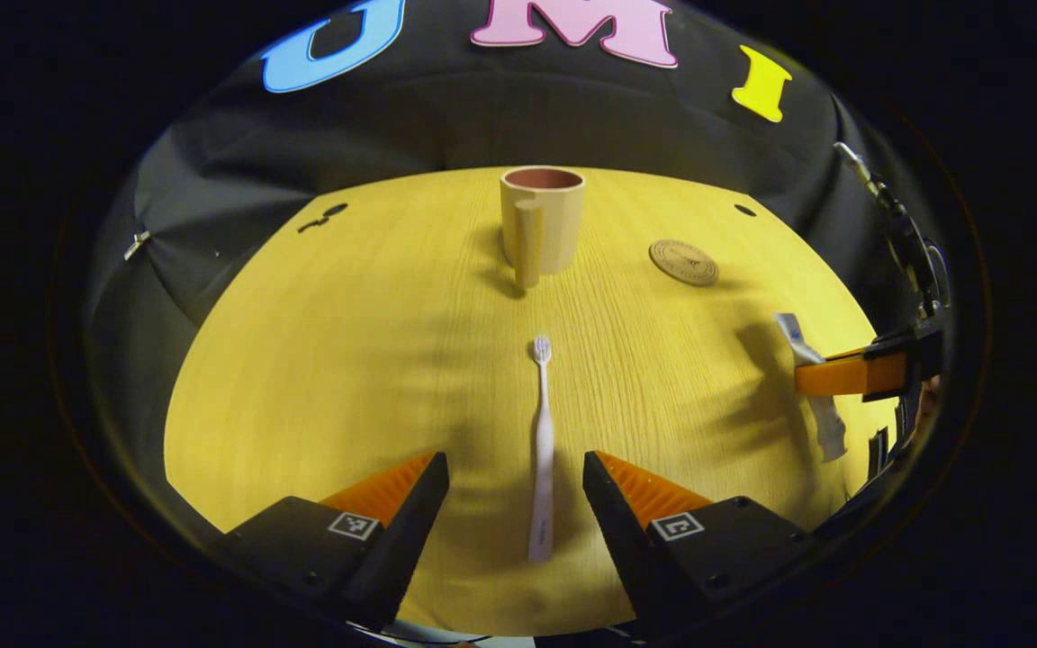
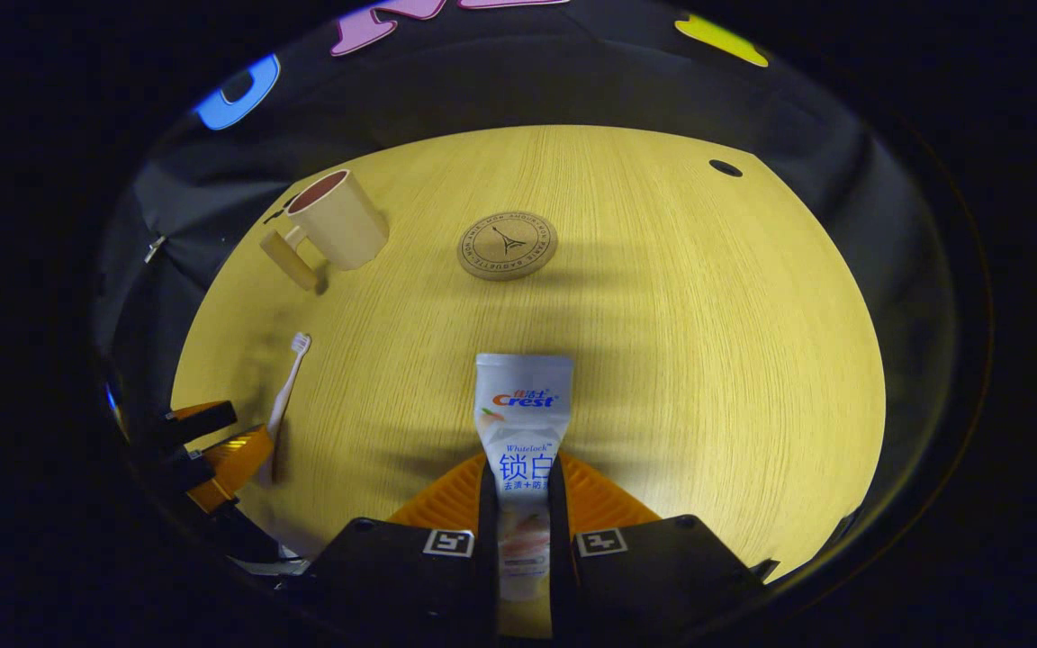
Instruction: Put the toothbrush and toothpaste on the desktop into the cup, then pick up the cup and place it on the coaster on the desktop.
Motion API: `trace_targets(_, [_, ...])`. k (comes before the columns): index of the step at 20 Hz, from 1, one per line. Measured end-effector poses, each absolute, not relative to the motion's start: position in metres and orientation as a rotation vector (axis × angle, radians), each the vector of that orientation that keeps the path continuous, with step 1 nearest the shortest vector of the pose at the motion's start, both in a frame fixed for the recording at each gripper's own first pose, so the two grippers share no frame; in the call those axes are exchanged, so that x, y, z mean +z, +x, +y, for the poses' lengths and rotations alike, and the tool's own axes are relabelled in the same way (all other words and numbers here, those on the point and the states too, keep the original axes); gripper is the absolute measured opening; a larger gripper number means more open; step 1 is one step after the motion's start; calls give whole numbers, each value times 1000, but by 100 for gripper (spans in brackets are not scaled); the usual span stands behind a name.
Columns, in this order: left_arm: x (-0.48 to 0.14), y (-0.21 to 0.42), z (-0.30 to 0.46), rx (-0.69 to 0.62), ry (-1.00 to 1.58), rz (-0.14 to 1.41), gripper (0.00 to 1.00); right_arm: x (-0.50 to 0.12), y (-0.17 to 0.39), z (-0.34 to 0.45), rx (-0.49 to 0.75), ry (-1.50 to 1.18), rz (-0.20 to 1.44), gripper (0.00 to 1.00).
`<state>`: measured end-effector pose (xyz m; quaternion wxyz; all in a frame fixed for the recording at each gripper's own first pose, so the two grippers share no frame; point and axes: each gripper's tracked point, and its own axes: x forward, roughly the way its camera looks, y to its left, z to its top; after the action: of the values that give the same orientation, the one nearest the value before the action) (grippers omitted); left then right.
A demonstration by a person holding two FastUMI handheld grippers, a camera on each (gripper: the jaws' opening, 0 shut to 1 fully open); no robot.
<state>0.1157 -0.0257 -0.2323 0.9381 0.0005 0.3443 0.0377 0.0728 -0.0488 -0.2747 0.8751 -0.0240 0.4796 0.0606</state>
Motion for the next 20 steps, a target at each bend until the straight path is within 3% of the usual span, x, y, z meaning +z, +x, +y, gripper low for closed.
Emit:
trace_targets(7, [-246,134,-30,73,-2,755,88,-267,77,-55,159,-61,975,26])
trace_targets(12, [-247,139,-38,45,14,796,75,-267,80,-56,181,-79,969,27])
trace_targets(14, [-247,140,-42,27,26,814,67,-267,81,-54,193,-83,965,26])
trace_targets(15, [-245,140,-44,19,33,820,60,-266,81,-52,198,-79,965,26])
trace_targets(17, [-246,141,-47,8,43,832,36,-264,81,-50,203,-75,967,26])
trace_targets(18, [-245,141,-47,5,48,836,34,-261,82,-48,209,-74,963,26])
trace_targets(20, [-244,142,-46,13,39,843,19,-253,86,-45,229,-92,943,26])
